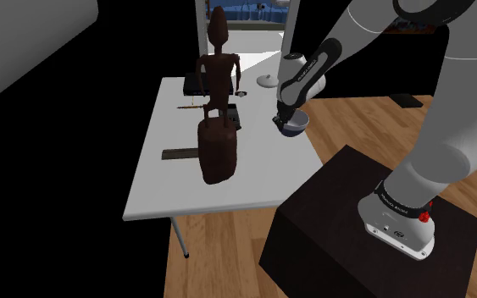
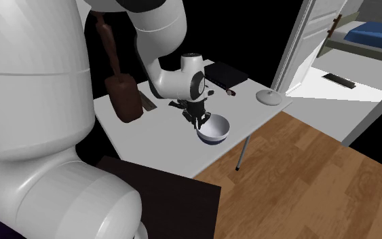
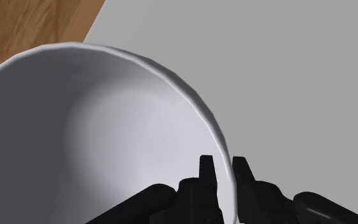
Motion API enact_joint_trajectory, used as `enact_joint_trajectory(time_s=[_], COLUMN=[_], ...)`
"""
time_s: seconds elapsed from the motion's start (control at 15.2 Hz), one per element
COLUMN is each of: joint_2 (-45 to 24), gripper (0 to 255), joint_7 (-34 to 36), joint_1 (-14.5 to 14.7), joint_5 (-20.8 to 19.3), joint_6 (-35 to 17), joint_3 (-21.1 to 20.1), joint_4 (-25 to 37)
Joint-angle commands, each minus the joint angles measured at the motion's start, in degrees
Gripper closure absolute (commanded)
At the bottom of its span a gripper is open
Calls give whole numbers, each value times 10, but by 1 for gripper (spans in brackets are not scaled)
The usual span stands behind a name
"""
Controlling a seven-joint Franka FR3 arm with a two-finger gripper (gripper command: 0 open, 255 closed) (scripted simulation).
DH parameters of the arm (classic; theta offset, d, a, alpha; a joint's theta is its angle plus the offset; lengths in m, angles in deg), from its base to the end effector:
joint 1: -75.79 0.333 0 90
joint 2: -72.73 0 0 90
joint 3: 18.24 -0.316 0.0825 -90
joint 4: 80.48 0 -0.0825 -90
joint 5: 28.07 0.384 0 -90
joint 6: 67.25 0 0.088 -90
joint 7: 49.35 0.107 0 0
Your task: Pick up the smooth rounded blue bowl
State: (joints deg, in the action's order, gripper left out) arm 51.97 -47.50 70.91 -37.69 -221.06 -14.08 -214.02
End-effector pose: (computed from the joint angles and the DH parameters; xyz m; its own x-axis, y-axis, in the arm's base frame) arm 0.5110 -0.0774 0.1814 0.9993 -0.0351 -0.0138 -0.0335 -0.9946 0.0984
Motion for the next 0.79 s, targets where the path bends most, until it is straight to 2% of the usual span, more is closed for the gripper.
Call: enact_joint_trajectory(time_s=[0.0, 0.73], joint_2=[-1, 79], gripper=[255, 255], joint_7=[1, -11], joint_1=[0, -1], joint_5=[0, 8], joint_6=[-1, 75], joint_3=[0, -4], joint_4=[0, -5])
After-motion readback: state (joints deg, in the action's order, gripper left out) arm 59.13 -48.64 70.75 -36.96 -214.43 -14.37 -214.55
